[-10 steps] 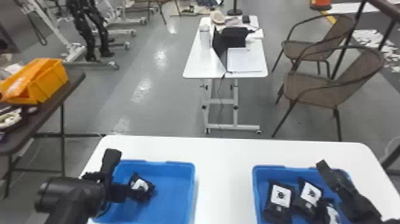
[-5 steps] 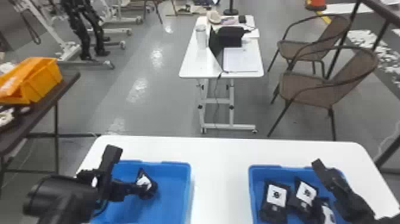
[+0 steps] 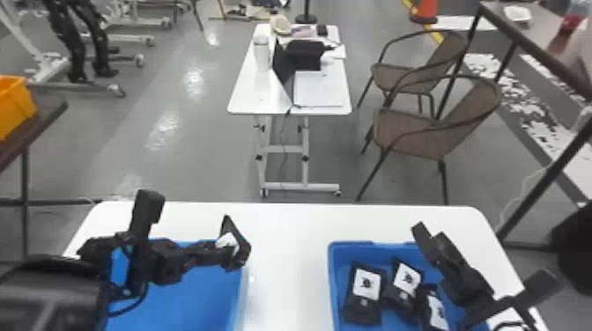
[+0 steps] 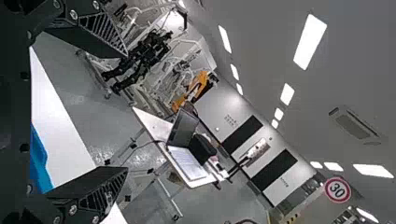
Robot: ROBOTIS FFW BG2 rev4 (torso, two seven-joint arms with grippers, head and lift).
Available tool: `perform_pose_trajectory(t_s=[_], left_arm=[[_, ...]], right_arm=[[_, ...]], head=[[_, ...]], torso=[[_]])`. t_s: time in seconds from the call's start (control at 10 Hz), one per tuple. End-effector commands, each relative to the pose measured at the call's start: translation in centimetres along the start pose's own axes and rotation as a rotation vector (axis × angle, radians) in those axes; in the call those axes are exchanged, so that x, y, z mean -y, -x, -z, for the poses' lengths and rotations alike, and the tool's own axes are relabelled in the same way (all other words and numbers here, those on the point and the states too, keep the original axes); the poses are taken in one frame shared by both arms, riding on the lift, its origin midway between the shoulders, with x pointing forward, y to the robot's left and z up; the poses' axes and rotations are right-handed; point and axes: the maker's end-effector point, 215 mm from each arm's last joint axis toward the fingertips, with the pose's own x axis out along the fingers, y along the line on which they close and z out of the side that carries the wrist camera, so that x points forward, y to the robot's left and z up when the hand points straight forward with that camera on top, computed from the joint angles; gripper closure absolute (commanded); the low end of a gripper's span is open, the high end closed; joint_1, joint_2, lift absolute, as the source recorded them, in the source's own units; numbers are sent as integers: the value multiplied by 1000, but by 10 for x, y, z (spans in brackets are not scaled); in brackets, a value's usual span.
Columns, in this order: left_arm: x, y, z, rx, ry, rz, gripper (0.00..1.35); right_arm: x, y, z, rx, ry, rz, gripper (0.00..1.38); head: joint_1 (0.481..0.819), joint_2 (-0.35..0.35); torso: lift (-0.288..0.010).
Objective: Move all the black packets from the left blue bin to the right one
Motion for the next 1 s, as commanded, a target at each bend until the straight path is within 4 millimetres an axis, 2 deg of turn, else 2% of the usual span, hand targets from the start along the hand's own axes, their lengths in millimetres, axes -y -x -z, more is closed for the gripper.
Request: perform_pose_trajectory(t_s=[0.0, 0.1, 0.3, 0.5, 0.6, 0.7, 0.9], left_arm=[[47, -29, -55, 78, -100, 121, 1073], [74, -49, -87, 114, -155, 194, 1073], [110, -77, -135, 176, -223, 282, 1073], [149, -102, -171, 245, -268, 365, 1073], [170, -111, -186, 273, -302, 398, 1073], [184, -117, -191, 285, -318, 422, 1073], [198, -129, -188, 262, -332, 452, 1073]], right_arm=[[-27, -20, -10, 4, 51, -53, 160], [-47, -35, -16, 11, 64, -95, 160], [-87, -67, -22, 22, 86, -181, 160], [-108, -87, -30, 43, 102, -225, 160], [-117, -95, -39, 63, 115, -242, 160], [-125, -102, -44, 75, 122, -254, 160], [-141, -109, -46, 86, 134, -275, 154]], head=[[695, -58], [695, -101], [695, -139], [695, -161], [695, -180], [695, -189], [691, -220]], torso=[[0], [0], [0], [0], [0], [0], [0]])
